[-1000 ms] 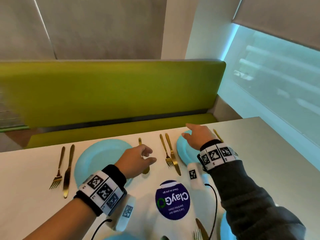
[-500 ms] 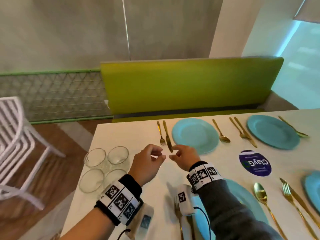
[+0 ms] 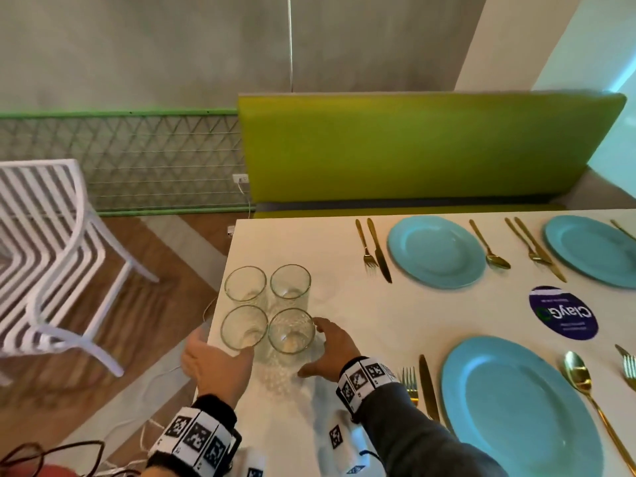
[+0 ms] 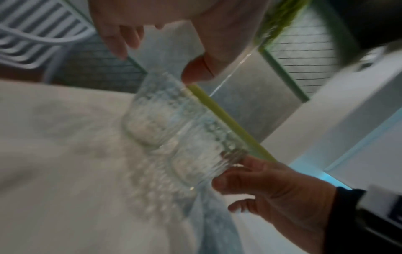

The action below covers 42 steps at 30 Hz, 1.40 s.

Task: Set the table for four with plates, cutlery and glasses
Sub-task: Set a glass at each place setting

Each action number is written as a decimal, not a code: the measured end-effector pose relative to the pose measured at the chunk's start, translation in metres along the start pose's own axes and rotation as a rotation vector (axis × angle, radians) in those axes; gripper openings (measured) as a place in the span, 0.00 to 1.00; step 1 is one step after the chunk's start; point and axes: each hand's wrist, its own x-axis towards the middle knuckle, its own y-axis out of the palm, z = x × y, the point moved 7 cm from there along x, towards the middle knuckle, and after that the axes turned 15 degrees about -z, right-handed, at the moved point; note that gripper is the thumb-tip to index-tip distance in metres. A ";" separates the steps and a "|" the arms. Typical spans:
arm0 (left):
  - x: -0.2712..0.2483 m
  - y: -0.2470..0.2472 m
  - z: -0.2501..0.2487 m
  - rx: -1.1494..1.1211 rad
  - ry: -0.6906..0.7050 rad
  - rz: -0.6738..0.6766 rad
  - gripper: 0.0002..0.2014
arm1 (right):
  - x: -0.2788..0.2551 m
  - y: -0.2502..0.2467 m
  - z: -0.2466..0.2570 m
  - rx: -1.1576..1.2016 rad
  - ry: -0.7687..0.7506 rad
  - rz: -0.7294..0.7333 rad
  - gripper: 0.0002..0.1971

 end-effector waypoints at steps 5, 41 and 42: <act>0.013 0.033 0.037 -0.012 -0.045 0.191 0.57 | 0.007 0.013 0.004 0.016 -0.018 -0.034 0.50; -0.046 0.083 -0.022 -0.082 0.273 0.439 0.38 | 0.015 -0.131 -0.117 0.205 0.443 -0.608 0.39; -0.046 0.084 -0.023 -0.082 0.270 0.440 0.39 | 0.015 -0.130 -0.117 0.214 0.441 -0.614 0.39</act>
